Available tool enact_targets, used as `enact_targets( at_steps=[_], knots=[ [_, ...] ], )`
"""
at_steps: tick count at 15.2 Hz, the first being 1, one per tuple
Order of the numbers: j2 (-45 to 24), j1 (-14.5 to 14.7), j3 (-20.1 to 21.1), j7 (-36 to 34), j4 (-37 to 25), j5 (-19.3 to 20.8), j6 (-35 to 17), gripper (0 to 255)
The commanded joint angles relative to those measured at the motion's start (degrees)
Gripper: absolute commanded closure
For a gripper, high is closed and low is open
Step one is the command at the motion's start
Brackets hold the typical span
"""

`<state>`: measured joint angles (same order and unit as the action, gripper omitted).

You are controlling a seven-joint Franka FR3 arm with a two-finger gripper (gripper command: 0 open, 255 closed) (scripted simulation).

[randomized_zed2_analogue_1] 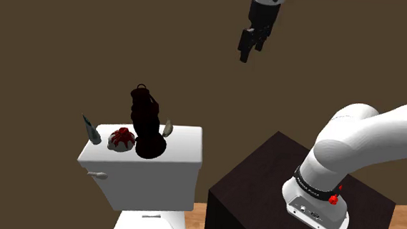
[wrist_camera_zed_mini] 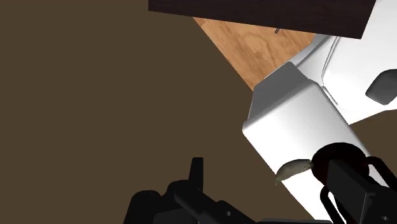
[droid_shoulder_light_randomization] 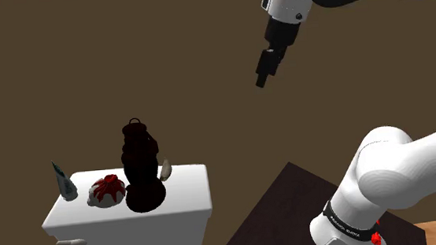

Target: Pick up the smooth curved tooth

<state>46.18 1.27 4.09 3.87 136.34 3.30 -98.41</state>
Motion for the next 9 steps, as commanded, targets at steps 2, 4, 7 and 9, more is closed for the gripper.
enact_targets(
  at_steps=[2,4,7,9],
  knots=[
    [-1.04,-0.17,0.93,-1.92,0.71,-0.56,-1.40,0],
    [-3.41,-0.54,2.80,-5.73,1.85,-1.63,-4.26,0],
    [-7.66,-1.19,5.62,-11.39,2.91,-3.05,-8.61,0],
    [-10.93,-1.65,7.46,-15.18,3.17,-3.78,-11.53,0]
  ],
)
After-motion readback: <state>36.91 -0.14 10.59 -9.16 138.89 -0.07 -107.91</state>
